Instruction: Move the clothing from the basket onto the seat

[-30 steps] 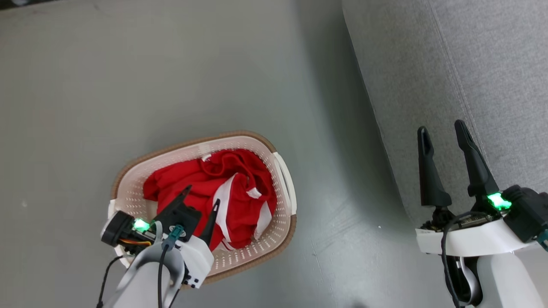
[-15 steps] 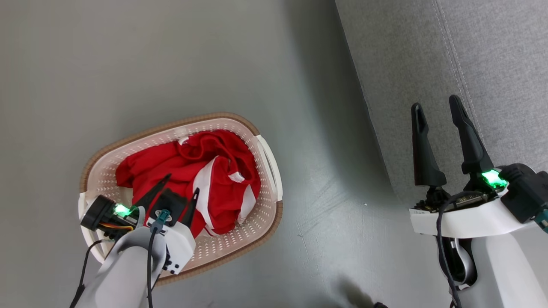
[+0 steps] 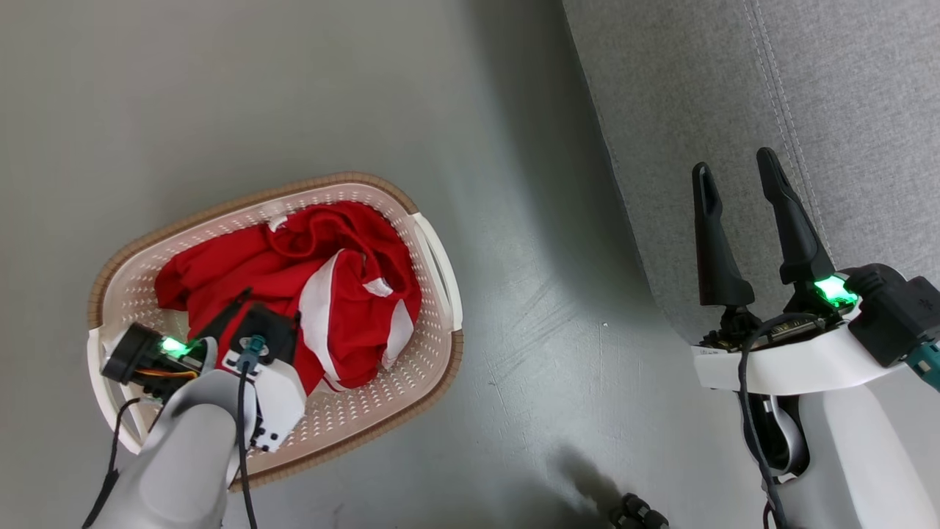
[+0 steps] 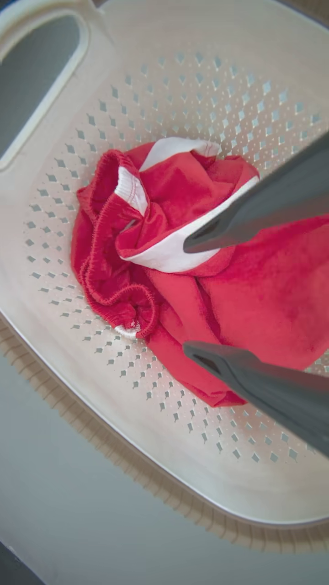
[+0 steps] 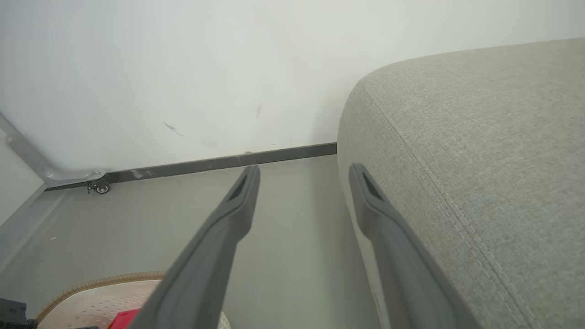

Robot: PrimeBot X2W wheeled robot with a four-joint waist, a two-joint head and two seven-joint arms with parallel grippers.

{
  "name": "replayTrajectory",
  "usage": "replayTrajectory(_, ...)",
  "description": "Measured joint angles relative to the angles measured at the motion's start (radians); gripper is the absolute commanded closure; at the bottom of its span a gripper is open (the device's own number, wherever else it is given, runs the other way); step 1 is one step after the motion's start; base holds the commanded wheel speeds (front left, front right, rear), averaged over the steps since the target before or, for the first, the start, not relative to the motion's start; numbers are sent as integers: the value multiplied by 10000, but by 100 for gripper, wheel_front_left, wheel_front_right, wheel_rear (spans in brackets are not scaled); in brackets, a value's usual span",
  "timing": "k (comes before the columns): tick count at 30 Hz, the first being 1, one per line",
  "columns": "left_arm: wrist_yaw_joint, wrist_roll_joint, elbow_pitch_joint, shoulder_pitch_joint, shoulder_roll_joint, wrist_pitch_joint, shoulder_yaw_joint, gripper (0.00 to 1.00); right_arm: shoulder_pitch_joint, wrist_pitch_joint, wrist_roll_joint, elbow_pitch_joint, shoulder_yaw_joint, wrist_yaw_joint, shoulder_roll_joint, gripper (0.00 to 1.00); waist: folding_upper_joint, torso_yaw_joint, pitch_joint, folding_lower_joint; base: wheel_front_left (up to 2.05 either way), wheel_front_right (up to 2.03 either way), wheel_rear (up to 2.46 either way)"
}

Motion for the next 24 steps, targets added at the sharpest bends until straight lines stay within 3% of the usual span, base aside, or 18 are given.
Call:
replayTrajectory(9, 681, 150, 477, -327, 207, 353, 188, 0, -333, -2, 86, 13, 36, 0, 0, 0, 0, -161, 359, 0, 0, 0, 0)
replayTrajectory(24, 1273, 447, 1181, -831, 221, 1091, 102, 0, -584, -27, 130, -13, 161, 0, 0, 0, 0, -207, 720, -1, 0, 0, 0)
